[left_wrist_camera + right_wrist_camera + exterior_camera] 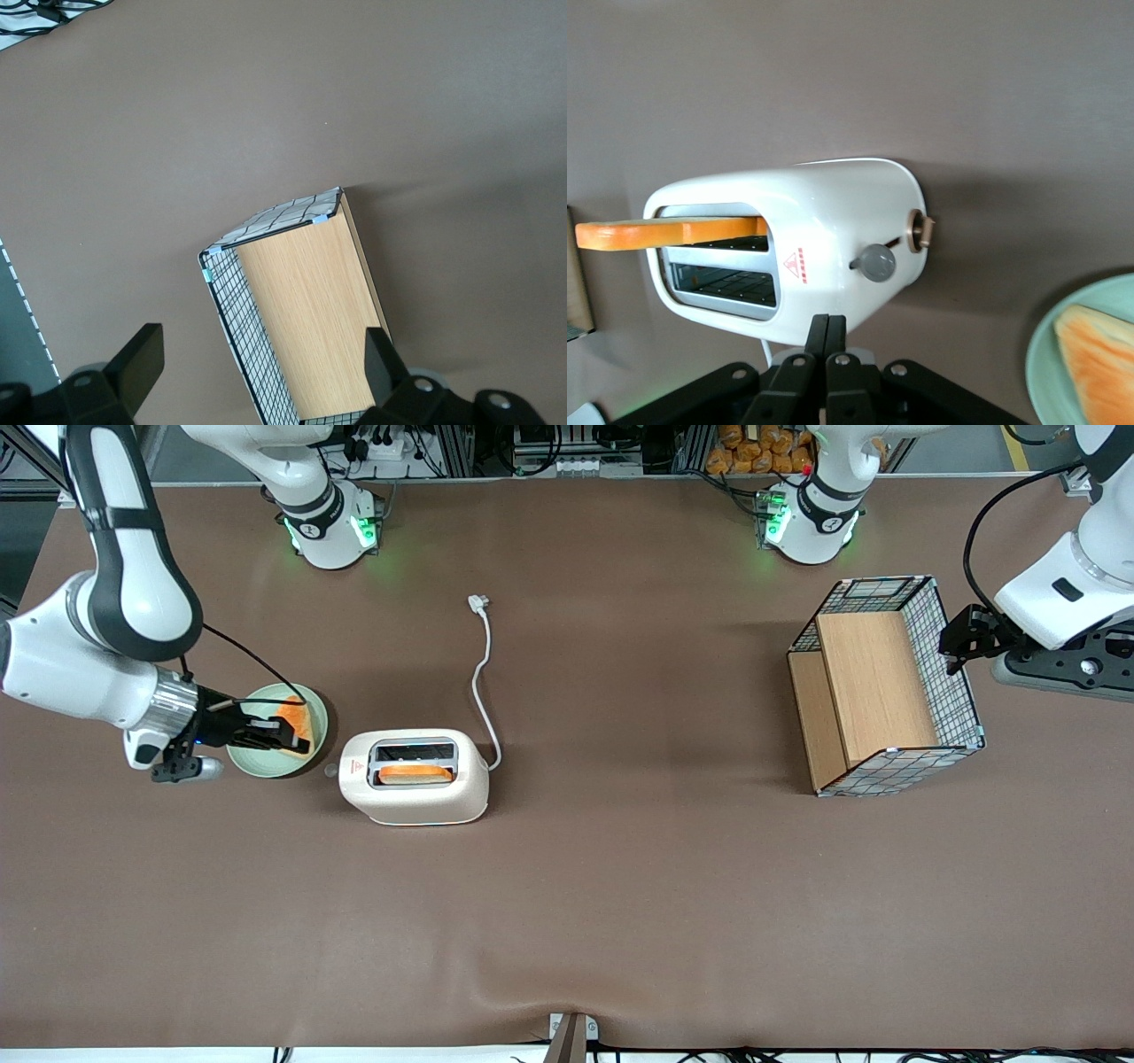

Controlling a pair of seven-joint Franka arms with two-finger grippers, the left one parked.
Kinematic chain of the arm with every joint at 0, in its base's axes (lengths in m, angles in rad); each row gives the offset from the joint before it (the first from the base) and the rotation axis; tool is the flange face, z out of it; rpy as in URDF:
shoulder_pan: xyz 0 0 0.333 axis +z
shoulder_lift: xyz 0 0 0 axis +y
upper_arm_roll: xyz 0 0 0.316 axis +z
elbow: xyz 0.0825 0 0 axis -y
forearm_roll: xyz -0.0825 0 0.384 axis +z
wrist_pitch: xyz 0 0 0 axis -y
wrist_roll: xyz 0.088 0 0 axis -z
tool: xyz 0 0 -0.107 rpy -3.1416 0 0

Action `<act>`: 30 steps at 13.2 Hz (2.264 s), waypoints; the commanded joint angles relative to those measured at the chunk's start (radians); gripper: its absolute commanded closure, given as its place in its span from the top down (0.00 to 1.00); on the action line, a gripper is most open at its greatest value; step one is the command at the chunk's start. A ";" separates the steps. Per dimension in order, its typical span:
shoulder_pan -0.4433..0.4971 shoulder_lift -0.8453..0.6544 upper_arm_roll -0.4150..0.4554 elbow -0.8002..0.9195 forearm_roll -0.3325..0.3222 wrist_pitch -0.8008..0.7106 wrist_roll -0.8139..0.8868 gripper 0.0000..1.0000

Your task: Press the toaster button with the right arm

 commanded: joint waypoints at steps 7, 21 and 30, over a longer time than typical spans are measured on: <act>-0.004 0.092 -0.001 0.005 0.122 0.045 -0.145 0.00; -0.005 0.154 -0.002 0.031 0.212 0.046 -0.145 0.00; -0.019 0.186 -0.004 0.027 0.253 0.040 -0.144 0.00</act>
